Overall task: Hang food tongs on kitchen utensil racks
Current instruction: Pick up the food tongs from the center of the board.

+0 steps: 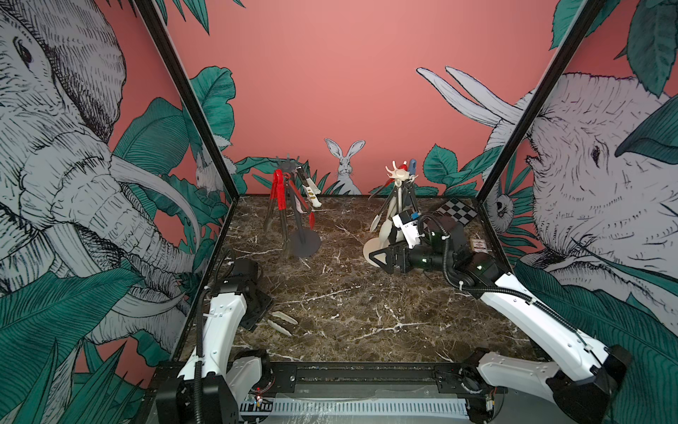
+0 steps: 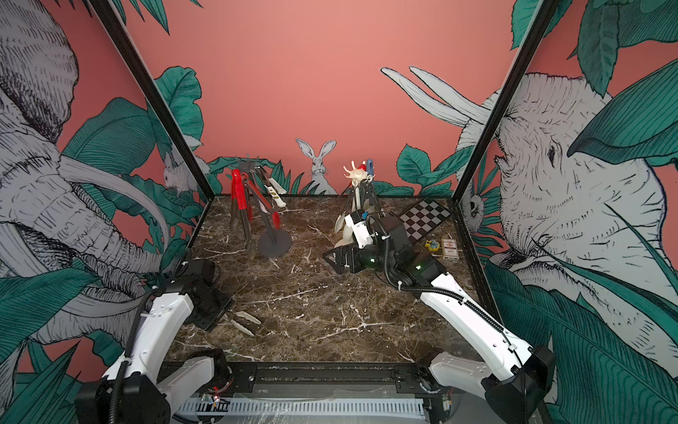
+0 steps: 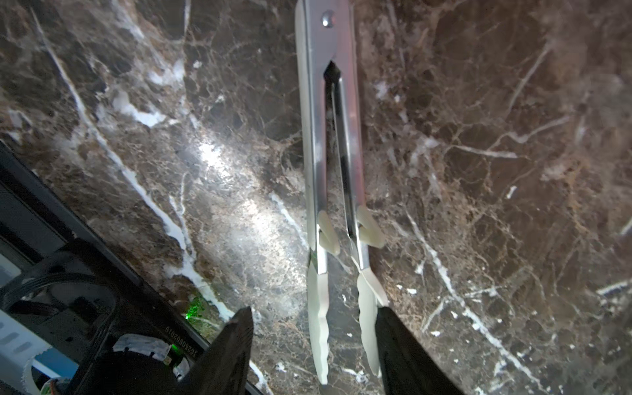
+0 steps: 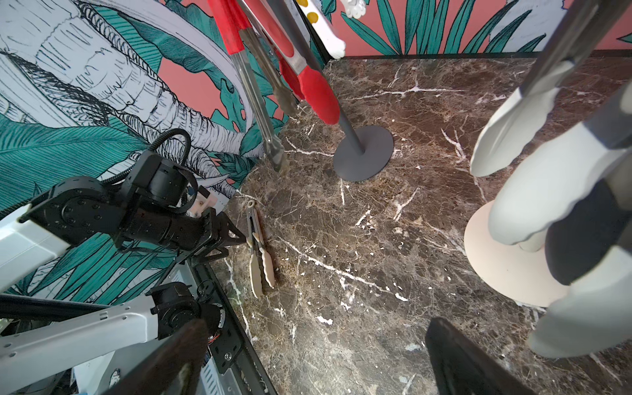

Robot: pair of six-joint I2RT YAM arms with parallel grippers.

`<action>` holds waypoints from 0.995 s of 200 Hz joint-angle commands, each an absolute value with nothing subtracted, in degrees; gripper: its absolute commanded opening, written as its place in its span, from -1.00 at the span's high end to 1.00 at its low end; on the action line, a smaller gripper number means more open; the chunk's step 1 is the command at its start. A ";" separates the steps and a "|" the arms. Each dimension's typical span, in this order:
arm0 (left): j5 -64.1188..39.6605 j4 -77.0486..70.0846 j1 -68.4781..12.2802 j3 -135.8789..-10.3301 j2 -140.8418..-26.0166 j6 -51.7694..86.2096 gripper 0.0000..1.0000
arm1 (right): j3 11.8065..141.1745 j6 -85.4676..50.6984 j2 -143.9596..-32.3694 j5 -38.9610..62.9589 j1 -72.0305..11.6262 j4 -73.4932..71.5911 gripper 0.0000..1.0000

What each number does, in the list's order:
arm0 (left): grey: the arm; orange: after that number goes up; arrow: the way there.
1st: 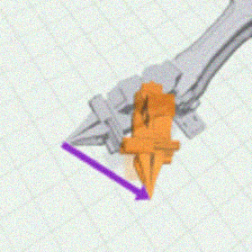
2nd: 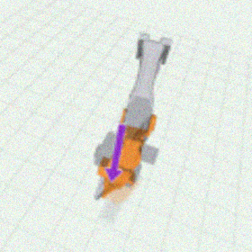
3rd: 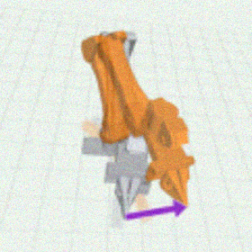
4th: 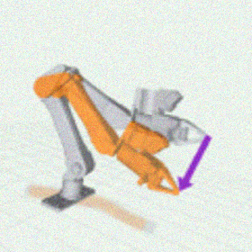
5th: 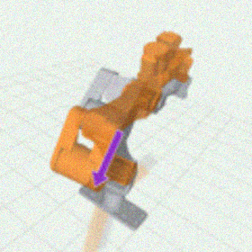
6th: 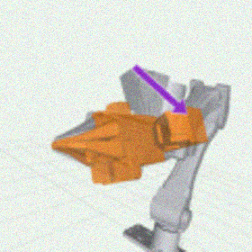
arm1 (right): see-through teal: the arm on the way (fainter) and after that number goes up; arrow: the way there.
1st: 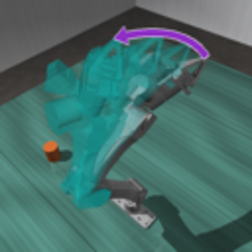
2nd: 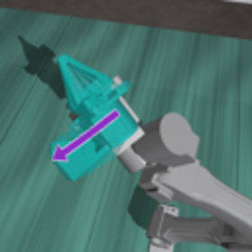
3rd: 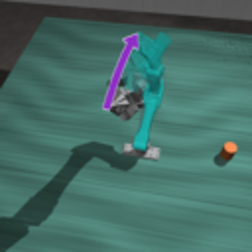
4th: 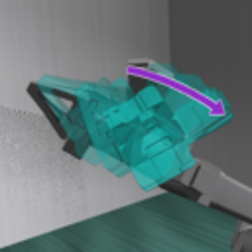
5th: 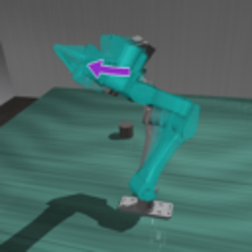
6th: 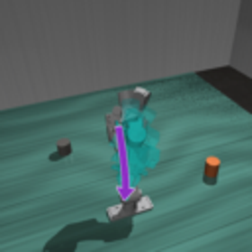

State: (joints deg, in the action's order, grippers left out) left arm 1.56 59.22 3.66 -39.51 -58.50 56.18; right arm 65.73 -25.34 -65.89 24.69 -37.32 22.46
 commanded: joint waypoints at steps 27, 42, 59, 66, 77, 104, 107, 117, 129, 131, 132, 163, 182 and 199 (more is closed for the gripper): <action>4.57 55.54 3.52 -36.95 -60.04 57.89 0.05 | 65.39 -25.78 -65.06 25.60 -36.51 20.49 -0.98; 4.64 54.52 3.49 -36.28 -60.63 58.08 0.12 | 65.30 -25.75 -65.03 26.02 -36.39 20.48 -0.97; 4.49 53.39 3.45 -35.54 -61.35 58.42 0.13 | 65.30 -25.90 -65.01 26.21 -36.30 20.57 -0.97; 4.49 52.78 3.45 -35.27 -61.67 58.58 0.13 | 65.30 -25.96 -65.04 26.29 -36.30 20.51 -0.97; 5.03 52.04 3.47 -35.07 -62.03 58.72 0.13 | 65.34 -25.93 -65.16 26.56 -36.21 20.50 -0.97; 5.97 50.94 3.51 -34.89 -63.63 58.62 0.13 | 65.64 -25.86 -65.15 26.89 -36.12 20.81 -0.98; 6.10 50.97 3.51 -34.96 -63.76 58.61 0.13 | 65.65 -25.84 -65.15 26.89 -36.13 20.75 -0.98; 6.32 50.62 3.43 -34.74 -64.30 58.64 0.14 | 65.61 -25.84 -65.03 26.89 -36.06 20.82 -0.98; 6.36 49.43 3.44 -34.31 -64.88 58.66 0.15 | 65.52 -25.84 -64.93 26.99 -36.04 20.84 -0.98; 6.34 49.25 3.47 -34.26 -64.98 58.72 0.15 | 65.56 -25.84 -64.92 26.98 -36.04 20.83 -0.98; 6.38 49.10 3.45 -34.23 -65.05 58.76 0.15 | 65.56 -25.84 -64.89 27.07 -36.04 20.83 -0.98; 6.02 46.76 3.45 -33.82 -67.32 58.86 0.24 | 65.57 -25.79 -64.78 27.25 -35.86 21.10 -0.98; 6.11 46.09 3.44 -33.70 -68.46 58.91 0.27 | 65.64 -25.82 -64.71 27.39 -35.82 21.25 -0.98; 6.66 45.64 3.50 -33.60 -69.03 58.48 0.29 | 65.57 -25.67 -64.60 27.18 -35.78 21.25 -0.97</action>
